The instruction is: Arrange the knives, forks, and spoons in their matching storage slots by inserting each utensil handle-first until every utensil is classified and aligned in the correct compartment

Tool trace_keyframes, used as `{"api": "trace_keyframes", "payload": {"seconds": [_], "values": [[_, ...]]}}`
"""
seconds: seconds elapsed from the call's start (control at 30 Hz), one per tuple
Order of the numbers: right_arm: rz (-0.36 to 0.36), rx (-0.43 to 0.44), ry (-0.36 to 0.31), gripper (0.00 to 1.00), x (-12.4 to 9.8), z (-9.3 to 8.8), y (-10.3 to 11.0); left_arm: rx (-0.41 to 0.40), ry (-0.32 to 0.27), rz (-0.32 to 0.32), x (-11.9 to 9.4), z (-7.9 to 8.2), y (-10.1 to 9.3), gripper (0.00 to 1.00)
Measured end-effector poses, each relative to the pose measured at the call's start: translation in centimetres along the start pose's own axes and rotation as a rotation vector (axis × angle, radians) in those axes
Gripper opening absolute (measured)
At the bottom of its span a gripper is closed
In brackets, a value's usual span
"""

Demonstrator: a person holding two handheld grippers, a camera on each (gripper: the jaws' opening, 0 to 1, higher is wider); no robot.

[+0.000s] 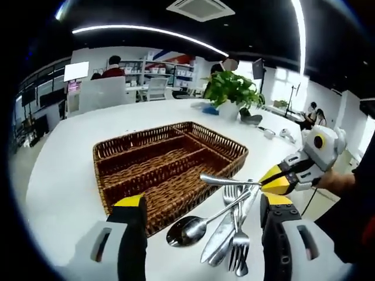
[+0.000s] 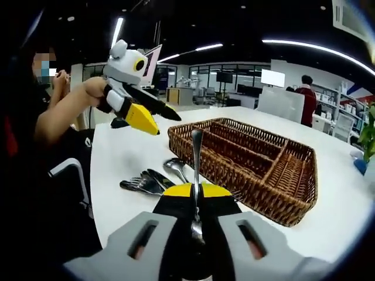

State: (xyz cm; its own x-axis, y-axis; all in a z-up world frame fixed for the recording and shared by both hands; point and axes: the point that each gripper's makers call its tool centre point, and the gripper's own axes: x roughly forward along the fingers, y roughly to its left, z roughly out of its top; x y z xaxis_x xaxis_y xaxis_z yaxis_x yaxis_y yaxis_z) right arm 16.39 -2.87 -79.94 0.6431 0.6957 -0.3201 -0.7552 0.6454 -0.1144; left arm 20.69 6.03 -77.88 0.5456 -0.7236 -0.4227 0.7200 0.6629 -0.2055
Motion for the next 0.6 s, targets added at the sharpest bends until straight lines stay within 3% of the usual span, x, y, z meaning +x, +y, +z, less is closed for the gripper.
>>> {"api": "trace_keyframes", "payload": {"seconds": [0.23, 0.6], "values": [[-0.018, -0.024, -0.040, 0.01, -0.1, 1.4, -0.1, -0.094, -0.043, -0.083, 1.2, 0.7, -1.8, 0.55], [-0.008, -0.040, -0.083, 0.01, 0.6, 2.9, 0.3, -0.166, -0.101, -0.148, 2.1, 1.8, -3.4, 0.34]]}}
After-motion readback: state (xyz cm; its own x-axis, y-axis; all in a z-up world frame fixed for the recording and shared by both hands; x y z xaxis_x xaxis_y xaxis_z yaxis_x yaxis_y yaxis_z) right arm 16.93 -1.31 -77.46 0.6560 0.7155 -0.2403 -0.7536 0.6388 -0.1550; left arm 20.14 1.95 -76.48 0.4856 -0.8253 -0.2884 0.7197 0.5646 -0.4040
